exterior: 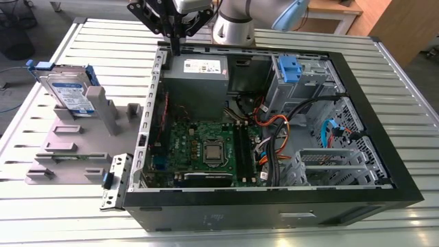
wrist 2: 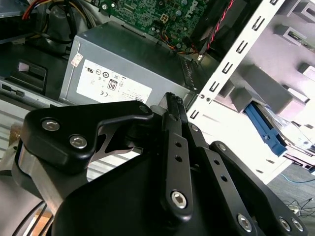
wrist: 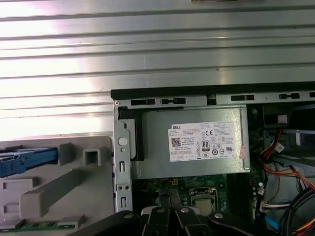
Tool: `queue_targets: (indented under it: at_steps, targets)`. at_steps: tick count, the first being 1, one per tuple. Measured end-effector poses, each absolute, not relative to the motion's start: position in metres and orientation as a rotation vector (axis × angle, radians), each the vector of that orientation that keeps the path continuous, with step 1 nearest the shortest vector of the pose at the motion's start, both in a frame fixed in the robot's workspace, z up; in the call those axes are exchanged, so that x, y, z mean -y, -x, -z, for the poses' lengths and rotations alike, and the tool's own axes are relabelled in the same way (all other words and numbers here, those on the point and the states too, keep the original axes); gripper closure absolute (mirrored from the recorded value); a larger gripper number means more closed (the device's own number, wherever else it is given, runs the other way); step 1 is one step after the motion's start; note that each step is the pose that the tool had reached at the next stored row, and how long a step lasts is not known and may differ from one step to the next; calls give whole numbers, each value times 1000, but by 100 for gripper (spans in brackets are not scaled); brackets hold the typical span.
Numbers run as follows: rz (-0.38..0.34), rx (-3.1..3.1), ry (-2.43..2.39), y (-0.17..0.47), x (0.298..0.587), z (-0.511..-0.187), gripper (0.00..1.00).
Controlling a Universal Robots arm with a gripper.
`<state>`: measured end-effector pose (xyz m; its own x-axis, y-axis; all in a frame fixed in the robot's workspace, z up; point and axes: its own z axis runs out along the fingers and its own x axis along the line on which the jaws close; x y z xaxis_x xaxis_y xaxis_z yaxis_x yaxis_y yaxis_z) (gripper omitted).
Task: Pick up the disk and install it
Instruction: 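Reach for the disk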
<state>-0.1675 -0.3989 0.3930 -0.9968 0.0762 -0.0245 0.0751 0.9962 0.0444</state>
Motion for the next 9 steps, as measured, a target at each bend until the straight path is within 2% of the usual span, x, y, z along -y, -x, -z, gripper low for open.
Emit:
queue_targets:
  at_steps: [9]
  targets:
    - [-68,-3113,-118,172,399,-393,89]
